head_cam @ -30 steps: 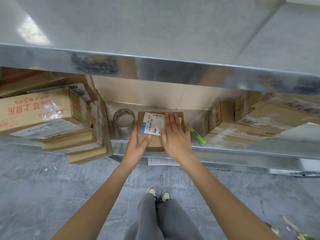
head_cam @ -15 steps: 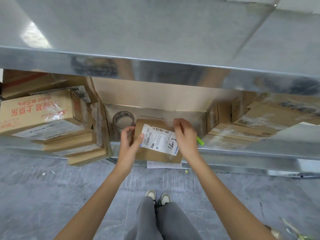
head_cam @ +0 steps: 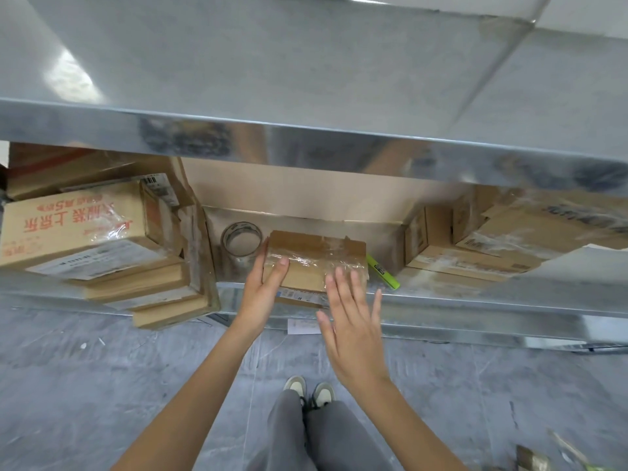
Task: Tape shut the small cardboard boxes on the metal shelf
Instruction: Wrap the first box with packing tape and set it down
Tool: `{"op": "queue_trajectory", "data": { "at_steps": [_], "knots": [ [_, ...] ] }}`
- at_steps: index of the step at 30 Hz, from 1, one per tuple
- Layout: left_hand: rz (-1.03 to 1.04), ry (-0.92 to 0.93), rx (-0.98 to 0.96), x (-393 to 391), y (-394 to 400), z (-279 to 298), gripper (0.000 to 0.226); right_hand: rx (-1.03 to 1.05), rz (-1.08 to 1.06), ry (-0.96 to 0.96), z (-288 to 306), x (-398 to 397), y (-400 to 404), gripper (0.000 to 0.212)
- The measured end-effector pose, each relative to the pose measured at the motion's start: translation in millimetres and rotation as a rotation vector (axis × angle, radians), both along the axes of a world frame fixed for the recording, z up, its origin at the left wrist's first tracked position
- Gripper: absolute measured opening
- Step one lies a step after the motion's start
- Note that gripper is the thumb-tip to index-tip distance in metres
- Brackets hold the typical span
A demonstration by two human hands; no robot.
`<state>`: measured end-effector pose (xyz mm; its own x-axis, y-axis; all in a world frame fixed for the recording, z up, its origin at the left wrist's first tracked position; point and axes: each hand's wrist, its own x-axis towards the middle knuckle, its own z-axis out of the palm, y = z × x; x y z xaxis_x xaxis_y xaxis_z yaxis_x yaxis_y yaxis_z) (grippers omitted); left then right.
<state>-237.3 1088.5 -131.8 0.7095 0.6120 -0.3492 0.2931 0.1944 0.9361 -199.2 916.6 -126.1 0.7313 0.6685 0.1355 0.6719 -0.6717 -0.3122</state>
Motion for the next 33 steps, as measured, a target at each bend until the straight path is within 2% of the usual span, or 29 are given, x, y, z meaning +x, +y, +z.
{"op": "queue_trajectory", "data": {
  "at_steps": [5, 15, 18, 20, 22, 23, 27, 31, 33],
  "knots": [
    [-0.036, -0.019, 0.008, 4, 3, 2, 0.068, -0.197, -0.031, 0.076, 21, 28, 19, 0.062],
    [-0.041, -0.015, 0.015, 10, 1, 12, 0.064, -0.125, -0.138, 0.107, 22, 68, 66, 0.052],
    [-0.076, 0.011, 0.032, 3, 0, 11, 0.07, 0.024, -0.282, 0.254, 21, 72, 61, 0.06],
    [-0.091, 0.057, 0.066, -3, 0, 8, 0.072, 0.239, -0.518, 0.524, 20, 77, 52, 0.069],
    [-0.105, 0.13, 0.094, -8, -1, 4, 0.075, 0.357, -0.67, 0.754, 17, 77, 42, 0.07],
    [-0.108, 0.152, 0.079, -9, -2, 3, 0.078, 0.365, -0.677, 0.81, 16, 75, 39, 0.066],
    [-0.078, 0.141, -0.018, -12, -8, 7, 0.083, 0.383, -0.641, 0.792, 22, 65, 35, 0.066],
    [-0.021, 0.168, -0.024, -14, -13, 18, 0.083, 0.597, -0.647, 1.026, 23, 62, 27, 0.075],
    [0.003, 0.155, -0.021, -13, -12, 27, 0.076, 0.668, -0.61, 1.057, 27, 57, 17, 0.077]
  ]
}}
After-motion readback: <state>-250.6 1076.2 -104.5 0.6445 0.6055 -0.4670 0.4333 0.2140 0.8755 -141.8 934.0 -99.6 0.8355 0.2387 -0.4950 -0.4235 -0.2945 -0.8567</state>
